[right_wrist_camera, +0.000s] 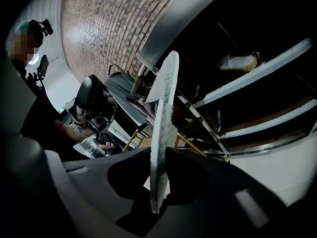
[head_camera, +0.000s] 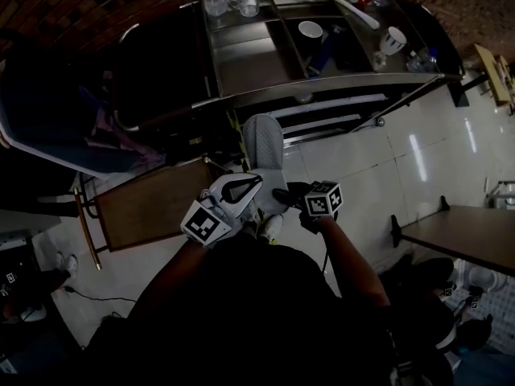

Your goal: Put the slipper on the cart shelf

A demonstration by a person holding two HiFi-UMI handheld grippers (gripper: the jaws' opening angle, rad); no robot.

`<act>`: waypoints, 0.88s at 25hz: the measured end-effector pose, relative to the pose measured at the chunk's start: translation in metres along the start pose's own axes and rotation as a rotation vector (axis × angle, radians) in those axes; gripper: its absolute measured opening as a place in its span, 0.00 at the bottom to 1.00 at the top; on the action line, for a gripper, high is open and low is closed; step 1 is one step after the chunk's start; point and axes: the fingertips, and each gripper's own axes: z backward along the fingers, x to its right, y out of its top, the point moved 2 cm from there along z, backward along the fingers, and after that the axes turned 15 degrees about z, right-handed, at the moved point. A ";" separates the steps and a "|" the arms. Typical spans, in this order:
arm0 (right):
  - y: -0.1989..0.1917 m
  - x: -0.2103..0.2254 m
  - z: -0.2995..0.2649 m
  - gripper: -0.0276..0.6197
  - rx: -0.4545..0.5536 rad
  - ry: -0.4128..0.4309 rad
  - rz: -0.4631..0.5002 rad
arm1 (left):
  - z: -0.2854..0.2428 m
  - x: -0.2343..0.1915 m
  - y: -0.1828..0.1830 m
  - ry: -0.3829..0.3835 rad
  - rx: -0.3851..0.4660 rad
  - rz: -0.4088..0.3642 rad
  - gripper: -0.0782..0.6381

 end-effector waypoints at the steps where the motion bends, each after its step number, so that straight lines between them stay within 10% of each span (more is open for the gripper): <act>1: -0.002 0.006 -0.003 0.14 -0.022 -0.005 -0.020 | -0.003 -0.003 0.003 -0.017 0.004 -0.025 0.12; 5: -0.001 0.019 -0.015 0.14 -0.046 -0.020 -0.117 | -0.004 -0.019 0.012 -0.066 0.019 -0.113 0.12; 22: 0.039 0.103 -0.025 0.15 -0.072 -0.108 -0.136 | -0.020 -0.059 0.018 -0.047 0.041 -0.059 0.12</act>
